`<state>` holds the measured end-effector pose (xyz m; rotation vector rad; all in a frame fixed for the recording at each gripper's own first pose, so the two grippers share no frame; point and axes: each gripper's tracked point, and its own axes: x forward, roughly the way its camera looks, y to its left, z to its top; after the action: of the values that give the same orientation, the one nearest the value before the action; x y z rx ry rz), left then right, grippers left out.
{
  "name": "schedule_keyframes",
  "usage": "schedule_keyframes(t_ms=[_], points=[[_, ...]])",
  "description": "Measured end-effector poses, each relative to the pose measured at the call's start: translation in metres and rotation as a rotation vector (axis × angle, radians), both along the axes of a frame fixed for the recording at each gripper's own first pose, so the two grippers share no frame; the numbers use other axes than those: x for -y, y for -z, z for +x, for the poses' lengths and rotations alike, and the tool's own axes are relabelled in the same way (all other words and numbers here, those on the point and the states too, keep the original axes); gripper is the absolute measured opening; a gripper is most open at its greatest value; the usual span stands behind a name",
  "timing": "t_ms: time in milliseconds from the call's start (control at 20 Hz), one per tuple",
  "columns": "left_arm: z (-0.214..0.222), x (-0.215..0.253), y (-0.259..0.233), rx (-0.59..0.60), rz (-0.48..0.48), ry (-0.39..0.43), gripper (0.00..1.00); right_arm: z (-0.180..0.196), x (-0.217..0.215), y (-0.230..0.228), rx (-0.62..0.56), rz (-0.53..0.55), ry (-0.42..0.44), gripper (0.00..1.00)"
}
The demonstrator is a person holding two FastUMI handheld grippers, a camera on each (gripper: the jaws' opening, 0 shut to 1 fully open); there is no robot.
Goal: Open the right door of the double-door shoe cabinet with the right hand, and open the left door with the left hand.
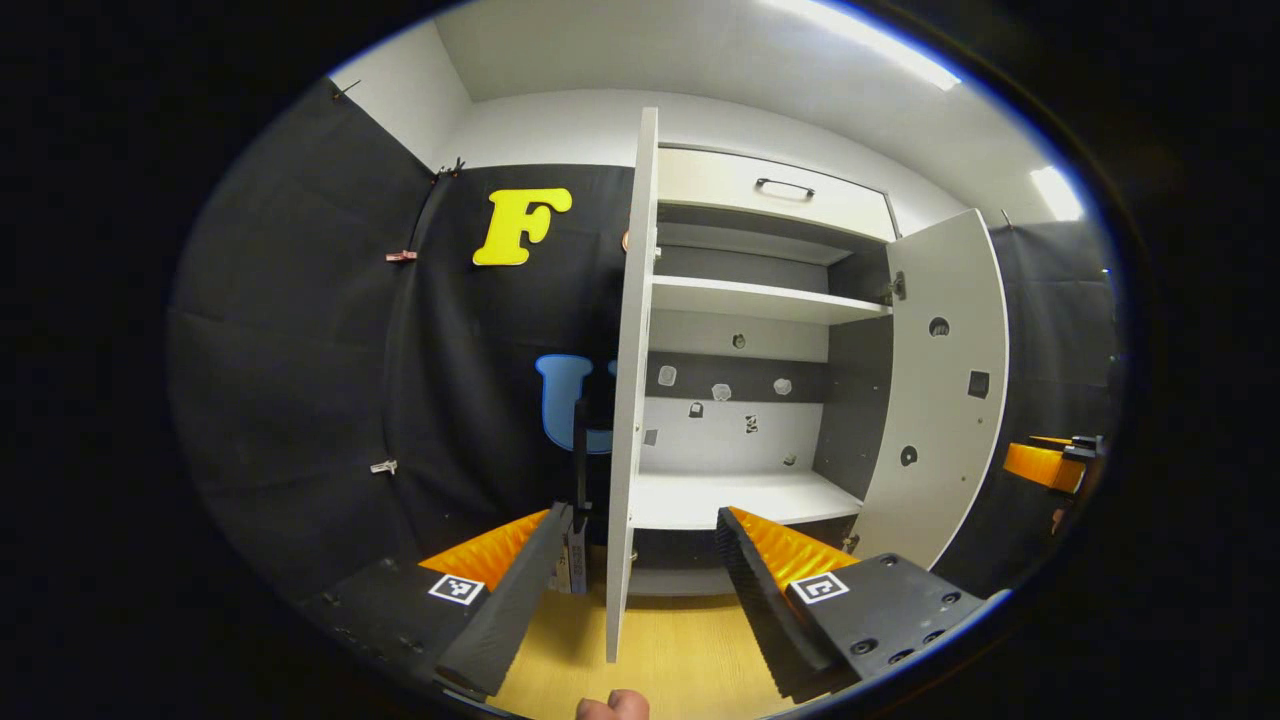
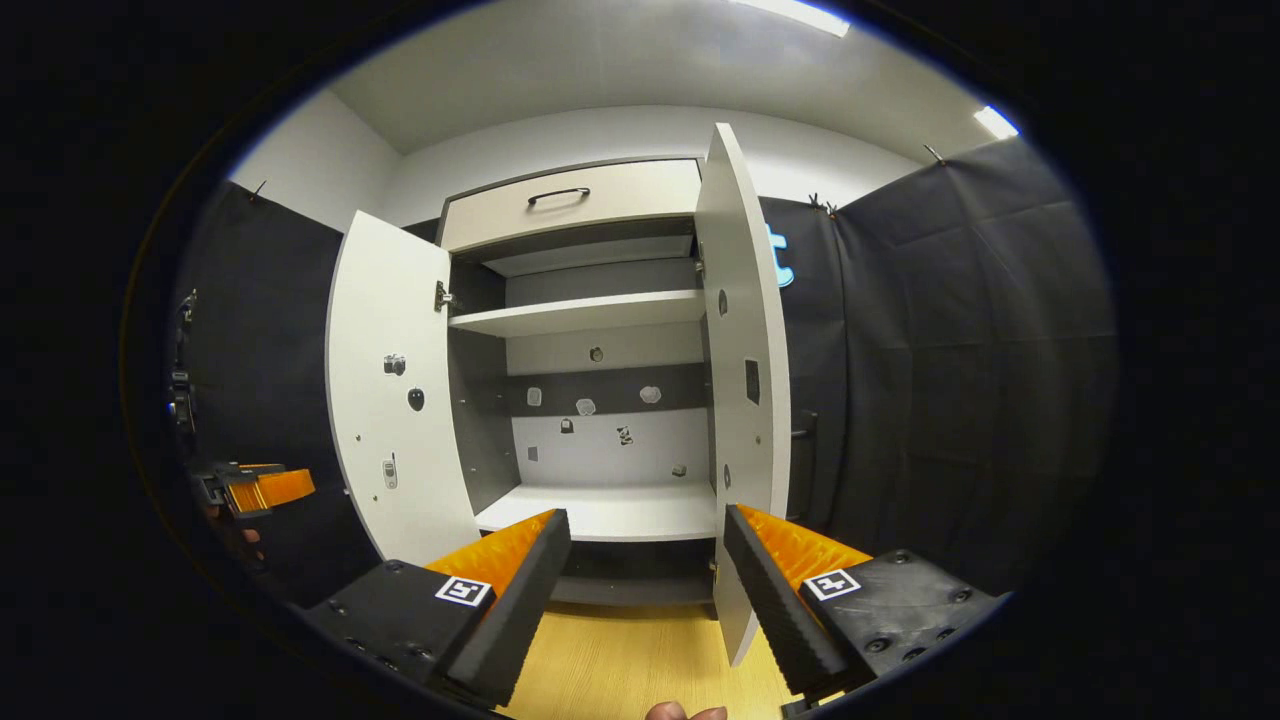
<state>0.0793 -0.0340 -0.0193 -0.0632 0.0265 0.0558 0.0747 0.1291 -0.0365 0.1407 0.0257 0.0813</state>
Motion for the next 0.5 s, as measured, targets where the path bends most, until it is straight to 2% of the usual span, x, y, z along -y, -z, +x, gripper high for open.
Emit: schedule_keyframes(t_ms=[500], points=[[0.004, 0.013, -0.005, 0.001, 0.036, 0.025, 0.95, 0.002, 0.004, -0.003, 0.012, -0.002, 0.005, 0.97]])
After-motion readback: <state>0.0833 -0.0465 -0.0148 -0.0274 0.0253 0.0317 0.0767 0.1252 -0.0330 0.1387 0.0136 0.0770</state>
